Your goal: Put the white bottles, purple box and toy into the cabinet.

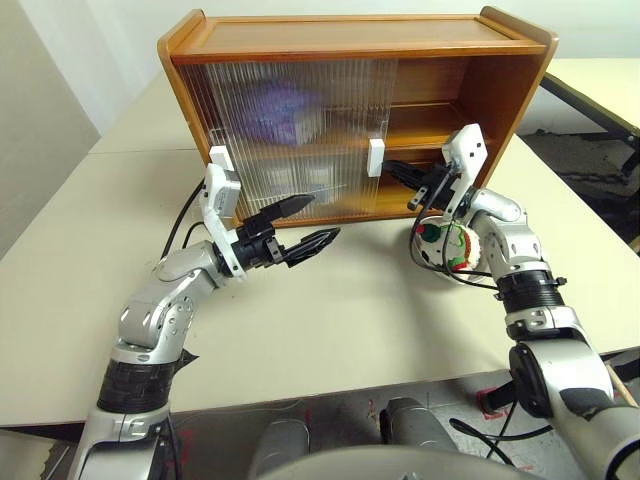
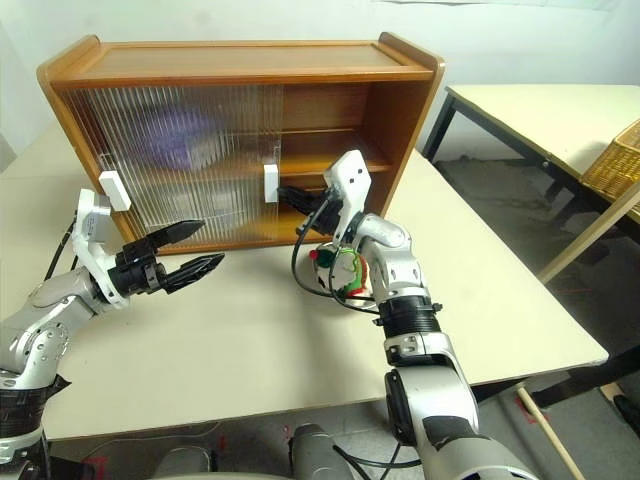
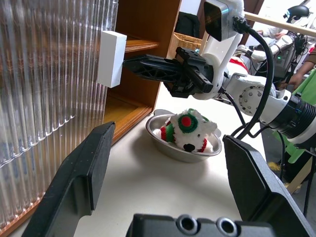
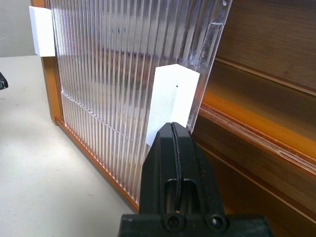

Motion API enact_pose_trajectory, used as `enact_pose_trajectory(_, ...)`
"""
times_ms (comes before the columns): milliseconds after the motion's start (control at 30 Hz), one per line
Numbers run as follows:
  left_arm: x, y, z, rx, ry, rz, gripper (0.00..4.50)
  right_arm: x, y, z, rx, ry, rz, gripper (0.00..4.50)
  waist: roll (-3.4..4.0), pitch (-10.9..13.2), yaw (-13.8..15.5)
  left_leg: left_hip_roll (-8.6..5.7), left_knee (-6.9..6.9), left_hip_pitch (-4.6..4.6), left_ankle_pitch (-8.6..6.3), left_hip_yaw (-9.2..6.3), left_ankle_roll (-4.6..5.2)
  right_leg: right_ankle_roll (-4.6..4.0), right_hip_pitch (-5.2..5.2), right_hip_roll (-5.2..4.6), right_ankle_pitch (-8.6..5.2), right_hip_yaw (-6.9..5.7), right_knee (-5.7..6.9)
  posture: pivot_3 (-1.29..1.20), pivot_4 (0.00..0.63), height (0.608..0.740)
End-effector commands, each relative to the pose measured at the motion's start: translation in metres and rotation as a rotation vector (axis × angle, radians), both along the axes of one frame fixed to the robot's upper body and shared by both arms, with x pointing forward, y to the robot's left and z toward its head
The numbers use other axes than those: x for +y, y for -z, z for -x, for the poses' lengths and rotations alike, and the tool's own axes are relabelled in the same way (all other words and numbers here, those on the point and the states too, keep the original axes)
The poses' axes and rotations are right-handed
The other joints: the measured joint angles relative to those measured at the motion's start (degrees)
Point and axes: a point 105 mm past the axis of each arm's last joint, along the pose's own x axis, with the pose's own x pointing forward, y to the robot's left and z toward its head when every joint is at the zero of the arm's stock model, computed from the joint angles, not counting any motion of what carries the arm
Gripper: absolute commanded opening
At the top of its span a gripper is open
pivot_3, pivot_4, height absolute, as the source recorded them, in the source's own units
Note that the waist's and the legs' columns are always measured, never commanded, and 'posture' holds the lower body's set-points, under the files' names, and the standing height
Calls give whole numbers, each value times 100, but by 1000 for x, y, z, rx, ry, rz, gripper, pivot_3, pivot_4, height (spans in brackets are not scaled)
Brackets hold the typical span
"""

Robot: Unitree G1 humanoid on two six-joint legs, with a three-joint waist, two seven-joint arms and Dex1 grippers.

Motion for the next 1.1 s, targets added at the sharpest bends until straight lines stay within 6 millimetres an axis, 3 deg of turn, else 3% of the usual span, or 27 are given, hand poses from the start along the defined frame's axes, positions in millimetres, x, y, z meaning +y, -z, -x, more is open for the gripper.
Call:
enact_pose_trajectory(33, -3, -2, 2, -17, 10, 4, 4500, -4, 0, 0, -1, 1, 9, 31, 0, 0, 2, 0, 0, 0, 0, 0, 0, 0, 0, 0, 0, 0, 0, -91, 0, 740)
enact_pose_trajectory(300, -6, -1, 0, -14, 25, 7, 4500, -48, -20, -7, -37, 98, 38, 31, 0, 0, 26, 0, 2, -2, 0, 0, -3, -7, -2, 0, -2, 0, 0, -111, 0, 740)
enact_pose_trajectory(600, -10, 0, -4, -10, 56, 9, 4500, -102, -34, 14, -42, 118, 92, 31, 0, 0, 12, 0, 0, -12, -1, 6, -6, -9, 3, 0, -4, 0, 0, -161, 0, 740)
enact_pose_trajectory(733, -11, 0, -5, -8, 64, 8, 4500, -111, -36, 28, -19, 113, 97, 1276, -1, 0, -33, 0, 2, -12, -2, 15, -6, -9, 4, 0, -5, 2, -1, -179, 0, 740)
enact_pose_trajectory(1000, -12, 0, -8, -8, 81, 7, 4500, -114, -26, 49, 28, 91, 102, 4434, 0, 0, -184, 0, 5, -7, -1, 17, -2, 2, 7, 0, -9, 3, 0, -198, 0, 740)
enact_pose_trajectory(1100, -11, 0, -8, -8, 82, 6, 4500, -116, -23, 56, 43, 69, 107, 4478, 0, 0, -197, 0, 4, -8, -2, 17, -1, 9, 7, 0, -13, 3, 0, -200, 0, 740)
